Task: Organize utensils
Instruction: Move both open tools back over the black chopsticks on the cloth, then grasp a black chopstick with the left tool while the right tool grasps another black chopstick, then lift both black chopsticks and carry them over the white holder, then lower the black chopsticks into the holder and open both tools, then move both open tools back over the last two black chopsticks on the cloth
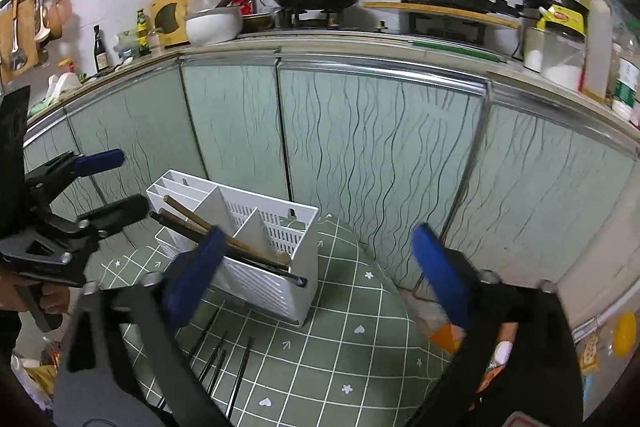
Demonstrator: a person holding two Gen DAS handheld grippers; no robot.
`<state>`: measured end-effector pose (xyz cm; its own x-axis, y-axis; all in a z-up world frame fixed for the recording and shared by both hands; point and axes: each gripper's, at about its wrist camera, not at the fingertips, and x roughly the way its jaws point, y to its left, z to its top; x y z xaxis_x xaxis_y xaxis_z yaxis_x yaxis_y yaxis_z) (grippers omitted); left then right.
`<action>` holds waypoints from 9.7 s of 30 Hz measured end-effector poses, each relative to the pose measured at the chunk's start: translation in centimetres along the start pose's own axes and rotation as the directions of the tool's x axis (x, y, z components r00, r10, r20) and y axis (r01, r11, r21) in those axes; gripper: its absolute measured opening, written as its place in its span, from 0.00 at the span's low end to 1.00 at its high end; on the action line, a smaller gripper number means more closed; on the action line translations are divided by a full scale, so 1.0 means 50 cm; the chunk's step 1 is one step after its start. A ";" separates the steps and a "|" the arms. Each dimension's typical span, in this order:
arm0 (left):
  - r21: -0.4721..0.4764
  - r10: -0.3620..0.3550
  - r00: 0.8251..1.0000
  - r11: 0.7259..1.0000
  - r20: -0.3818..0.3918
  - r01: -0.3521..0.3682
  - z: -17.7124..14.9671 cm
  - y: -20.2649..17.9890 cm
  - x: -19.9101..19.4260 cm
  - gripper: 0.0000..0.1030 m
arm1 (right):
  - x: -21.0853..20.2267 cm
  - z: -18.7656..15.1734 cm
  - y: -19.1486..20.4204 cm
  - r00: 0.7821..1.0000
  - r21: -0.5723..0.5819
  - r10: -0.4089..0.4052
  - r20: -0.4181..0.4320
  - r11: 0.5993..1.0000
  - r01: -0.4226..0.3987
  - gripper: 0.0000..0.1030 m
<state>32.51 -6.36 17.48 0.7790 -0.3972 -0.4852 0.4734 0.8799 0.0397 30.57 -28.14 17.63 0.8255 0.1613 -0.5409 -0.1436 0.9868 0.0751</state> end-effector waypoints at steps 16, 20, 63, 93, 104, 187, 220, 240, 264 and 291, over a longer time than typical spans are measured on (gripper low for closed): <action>-0.040 0.047 0.998 0.998 0.043 -0.046 -0.083 -0.003 -0.144 0.96 | -0.112 -0.102 0.072 0.999 -0.033 -0.014 0.032 0.999 0.015 0.92; -0.046 0.058 0.997 0.997 0.059 -0.055 -0.112 -0.009 -0.179 0.96 | -0.133 -0.126 0.085 0.999 -0.028 -0.006 0.040 1.000 0.007 0.92; -0.131 0.208 0.972 0.966 -0.107 -0.221 -0.520 -0.055 -0.174 0.96 | -0.101 -0.460 0.141 0.993 0.028 -0.110 -0.043 0.993 0.112 0.92; -0.092 0.140 0.962 0.982 -0.237 -0.165 -0.617 -0.127 -0.121 0.62 | -0.033 -0.634 0.213 0.971 -0.007 -0.086 -0.221 0.996 0.087 0.78; -0.069 0.188 0.955 0.976 -0.228 -0.209 -0.628 -0.158 -0.101 0.25 | -0.021 -0.646 0.235 0.976 -0.017 -0.079 -0.201 0.997 0.077 0.44; -0.123 0.173 0.985 0.977 -0.020 -0.174 -0.255 -0.024 -0.244 0.07 | -0.221 -0.251 0.197 0.998 0.003 -0.027 0.052 1.000 0.027 0.06; -0.107 -0.013 0.999 0.994 0.041 0.018 0.032 -0.023 -0.225 0.07 | -0.281 0.017 0.132 0.998 -0.017 0.013 0.069 1.000 -0.012 0.06; -0.034 -0.051 0.998 0.998 0.041 0.052 0.164 -0.044 -0.094 0.07 | -0.173 0.105 0.077 0.999 -0.023 0.016 0.047 1.000 -0.015 0.06; -0.025 -0.042 0.999 0.999 -0.009 0.041 0.084 -0.028 0.036 0.08 | -0.005 0.073 0.046 1.000 -0.020 0.021 0.006 1.000 -0.021 0.11; -0.018 0.127 0.989 0.992 0.079 -0.126 0.009 -0.027 -0.159 0.96 | -0.141 0.008 0.085 0.995 -0.020 -0.055 0.083 0.998 0.057 0.93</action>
<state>25.85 -4.50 21.68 0.8627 -0.3014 -0.4061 0.3639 0.9276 0.0847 24.34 -25.07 22.10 0.8745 0.1075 -0.4730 -0.1073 0.9938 0.0274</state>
